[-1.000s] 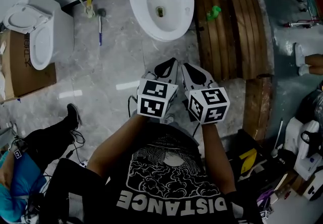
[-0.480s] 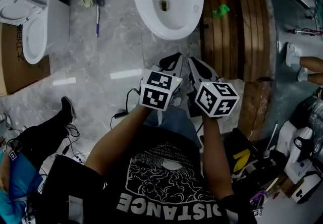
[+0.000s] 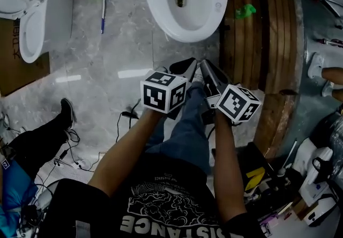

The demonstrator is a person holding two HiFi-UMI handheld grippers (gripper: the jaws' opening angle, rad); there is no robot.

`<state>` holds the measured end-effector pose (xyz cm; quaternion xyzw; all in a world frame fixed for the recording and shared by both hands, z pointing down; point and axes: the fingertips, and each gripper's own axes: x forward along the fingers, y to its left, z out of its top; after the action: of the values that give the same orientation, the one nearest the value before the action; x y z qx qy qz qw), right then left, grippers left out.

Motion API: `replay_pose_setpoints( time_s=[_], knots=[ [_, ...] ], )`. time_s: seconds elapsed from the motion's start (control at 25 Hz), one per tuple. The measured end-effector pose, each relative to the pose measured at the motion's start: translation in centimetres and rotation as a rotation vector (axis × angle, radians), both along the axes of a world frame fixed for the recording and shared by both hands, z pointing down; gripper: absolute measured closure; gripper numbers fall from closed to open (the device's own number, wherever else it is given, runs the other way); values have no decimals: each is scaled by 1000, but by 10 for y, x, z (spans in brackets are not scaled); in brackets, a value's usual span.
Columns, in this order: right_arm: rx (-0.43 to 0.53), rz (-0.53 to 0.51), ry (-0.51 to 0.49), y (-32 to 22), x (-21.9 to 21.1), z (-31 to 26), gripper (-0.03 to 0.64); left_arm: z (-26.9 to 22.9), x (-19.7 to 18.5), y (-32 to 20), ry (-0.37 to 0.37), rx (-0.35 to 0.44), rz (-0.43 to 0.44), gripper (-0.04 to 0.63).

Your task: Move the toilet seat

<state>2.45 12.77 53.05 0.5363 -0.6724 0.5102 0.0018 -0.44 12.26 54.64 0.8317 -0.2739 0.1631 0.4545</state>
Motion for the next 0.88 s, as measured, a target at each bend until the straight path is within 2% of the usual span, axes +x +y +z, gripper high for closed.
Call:
replay_pose_setpoints(
  time_s=[0.28, 0.48, 0.72, 0.76, 0.88],
  knots=[
    [6, 14, -115, -7, 13, 66, 597, 64, 11, -12, 79, -90, -73, 581],
    [24, 57, -188, -23, 24, 107, 597, 109, 8, -28, 146, -151, -165, 580],
    [58, 62, -237, -36, 28, 141, 595, 153, -4, -41, 172, -189, -249, 578],
    [66, 65, -242, -38, 30, 146, 595, 159, -6, -43, 185, -198, -264, 574],
    [85, 53, -247, -44, 30, 161, 594, 177, -11, -49, 222, -229, -298, 483]
  ],
)
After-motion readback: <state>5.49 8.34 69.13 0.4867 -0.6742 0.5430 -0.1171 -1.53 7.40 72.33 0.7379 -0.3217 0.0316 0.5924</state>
